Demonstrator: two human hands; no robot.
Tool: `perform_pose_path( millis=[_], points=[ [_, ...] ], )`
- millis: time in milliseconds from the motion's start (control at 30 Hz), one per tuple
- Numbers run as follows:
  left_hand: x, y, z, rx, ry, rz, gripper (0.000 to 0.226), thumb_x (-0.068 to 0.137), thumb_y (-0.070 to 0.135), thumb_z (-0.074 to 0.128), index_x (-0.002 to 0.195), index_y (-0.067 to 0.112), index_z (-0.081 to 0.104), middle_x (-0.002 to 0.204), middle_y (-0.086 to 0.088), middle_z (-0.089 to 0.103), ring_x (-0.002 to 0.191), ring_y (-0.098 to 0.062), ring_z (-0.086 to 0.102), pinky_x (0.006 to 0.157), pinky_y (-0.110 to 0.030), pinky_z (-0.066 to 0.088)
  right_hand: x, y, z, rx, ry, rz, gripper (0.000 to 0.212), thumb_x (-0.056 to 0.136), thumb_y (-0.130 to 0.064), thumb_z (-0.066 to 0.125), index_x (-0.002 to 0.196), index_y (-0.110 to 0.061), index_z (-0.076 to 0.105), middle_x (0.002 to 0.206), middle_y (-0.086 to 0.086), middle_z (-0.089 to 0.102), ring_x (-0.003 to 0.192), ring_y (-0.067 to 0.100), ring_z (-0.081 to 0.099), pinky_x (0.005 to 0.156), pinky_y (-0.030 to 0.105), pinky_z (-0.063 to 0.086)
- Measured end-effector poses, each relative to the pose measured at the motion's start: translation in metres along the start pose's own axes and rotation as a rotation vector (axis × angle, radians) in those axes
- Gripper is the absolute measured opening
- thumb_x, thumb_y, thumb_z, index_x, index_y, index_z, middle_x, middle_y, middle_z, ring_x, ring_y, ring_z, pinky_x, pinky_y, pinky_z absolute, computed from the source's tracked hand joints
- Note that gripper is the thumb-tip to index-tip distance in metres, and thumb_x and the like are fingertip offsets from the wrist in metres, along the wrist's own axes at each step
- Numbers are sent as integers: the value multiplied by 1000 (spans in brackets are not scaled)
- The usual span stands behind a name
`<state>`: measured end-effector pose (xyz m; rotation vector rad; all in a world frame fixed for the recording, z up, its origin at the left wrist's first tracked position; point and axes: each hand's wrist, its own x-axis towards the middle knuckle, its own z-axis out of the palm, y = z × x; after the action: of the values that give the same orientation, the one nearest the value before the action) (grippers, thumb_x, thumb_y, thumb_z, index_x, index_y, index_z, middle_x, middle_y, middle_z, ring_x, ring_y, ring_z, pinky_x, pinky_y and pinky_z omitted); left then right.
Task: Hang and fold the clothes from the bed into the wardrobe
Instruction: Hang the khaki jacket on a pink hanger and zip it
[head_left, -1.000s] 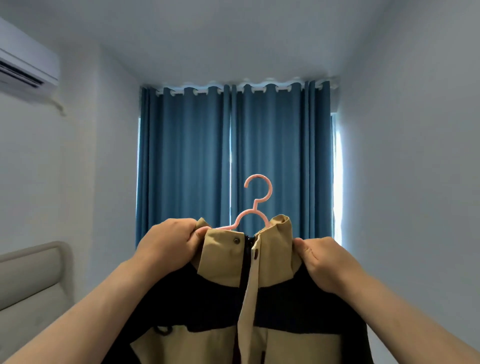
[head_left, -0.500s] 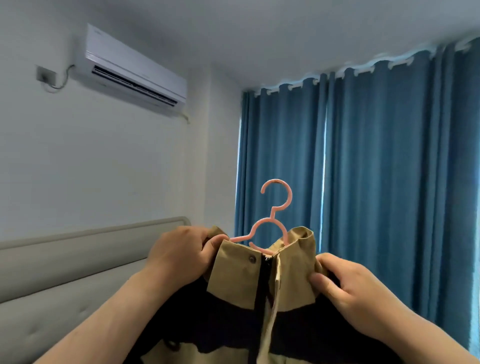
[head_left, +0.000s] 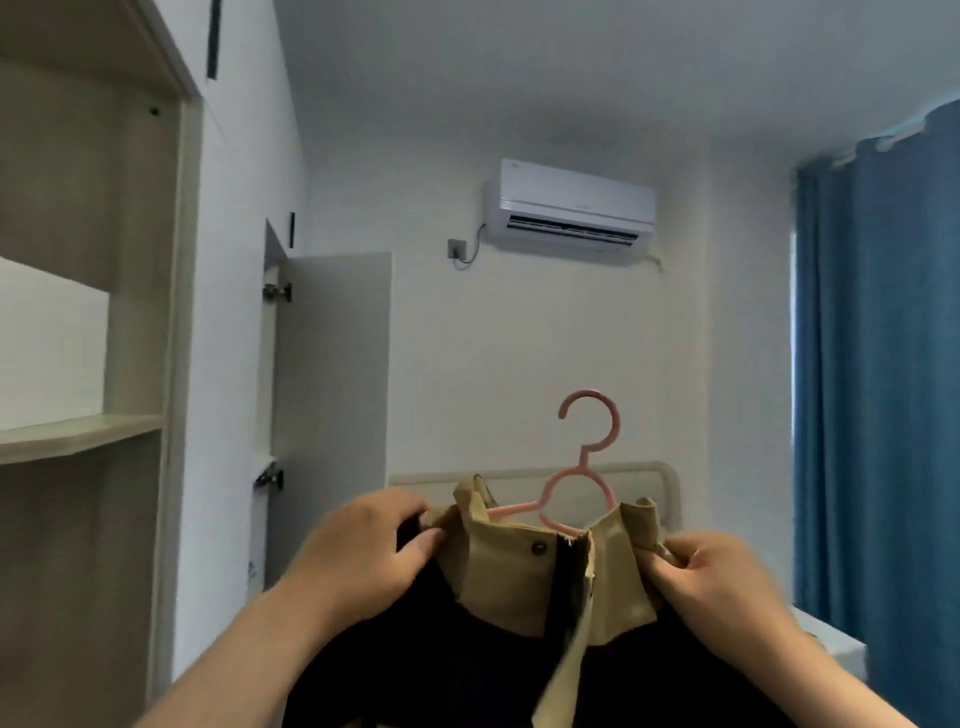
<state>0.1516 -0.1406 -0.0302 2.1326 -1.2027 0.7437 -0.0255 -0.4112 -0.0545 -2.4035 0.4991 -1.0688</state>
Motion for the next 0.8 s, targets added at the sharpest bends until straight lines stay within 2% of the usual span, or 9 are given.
perform_pose_path(
  millis=[67, 167, 233, 333, 400, 467, 600, 667, 800],
  points=[
    [-13, -29, 1, 37, 14, -100, 20, 92, 43, 48, 94, 28, 60, 89, 15, 60, 86, -7, 56, 76, -31, 49, 11, -16, 31, 42, -34, -45, 60, 77, -64, 59, 64, -6, 62, 55, 4, 62, 47, 13, 47, 51, 33, 38],
    [-28, -73, 6, 10, 9, -224, 18, 96, 40, 46, 89, 28, 57, 86, 15, 58, 82, -5, 55, 76, -32, 51, 27, -35, 76, 69, -122, -98, 60, 77, -58, 66, 60, -2, 52, 47, 0, 45, 47, 5, 35, 52, 29, 27],
    [-33, -101, 10, -7, -32, -282, 19, 96, 41, 44, 88, 29, 55, 85, 15, 58, 82, -4, 55, 76, -31, 51, 40, -40, 103, 131, -221, -95, 59, 73, -56, 70, 61, -1, 52, 52, -4, 41, 52, 4, 35, 54, 29, 26],
    [-35, -138, 22, -61, -39, -355, 19, 97, 41, 44, 85, 30, 54, 84, 15, 58, 81, -5, 55, 74, -28, 50, 57, -43, 140, 180, -321, -100, 59, 68, -59, 70, 67, -1, 59, 56, -5, 46, 57, 3, 41, 57, 30, 30],
    [-35, -160, 33, -84, -39, -391, 18, 98, 39, 45, 85, 30, 54, 84, 15, 58, 82, -6, 56, 75, -28, 51, 65, -47, 162, 177, -338, -109, 43, 74, -44, 73, 59, -7, 57, 52, -6, 45, 53, 2, 39, 55, 28, 29],
    [-34, -181, 46, -104, -37, -423, 17, 97, 38, 47, 85, 31, 55, 85, 16, 59, 82, -6, 56, 76, -30, 52, 72, -49, 182, 150, -331, -145, 40, 78, -40, 73, 52, -16, 52, 49, -7, 44, 50, 1, 37, 52, 27, 28],
    [-23, -213, 74, -110, -27, -442, 17, 97, 34, 49, 82, 31, 57, 84, 16, 59, 81, -6, 56, 72, -26, 49, 94, -40, 223, 82, -307, -143, 47, 77, -46, 72, 54, -11, 51, 48, -6, 43, 47, 3, 34, 51, 28, 27],
    [-12, -228, 91, -107, -7, -448, 18, 96, 32, 50, 80, 30, 57, 81, 15, 59, 80, -7, 56, 72, -29, 50, 111, -30, 244, 52, -298, -136, 51, 76, -50, 71, 53, -10, 49, 47, -5, 42, 46, 5, 33, 50, 30, 26],
    [12, -258, 127, -62, 38, -466, 14, 95, 28, 52, 85, 29, 62, 81, 16, 59, 80, -5, 56, 75, -32, 52, 145, -11, 284, 58, -320, -112, 53, 77, -55, 68, 60, -6, 57, 51, 0, 49, 48, 7, 38, 51, 30, 28]
  ],
)
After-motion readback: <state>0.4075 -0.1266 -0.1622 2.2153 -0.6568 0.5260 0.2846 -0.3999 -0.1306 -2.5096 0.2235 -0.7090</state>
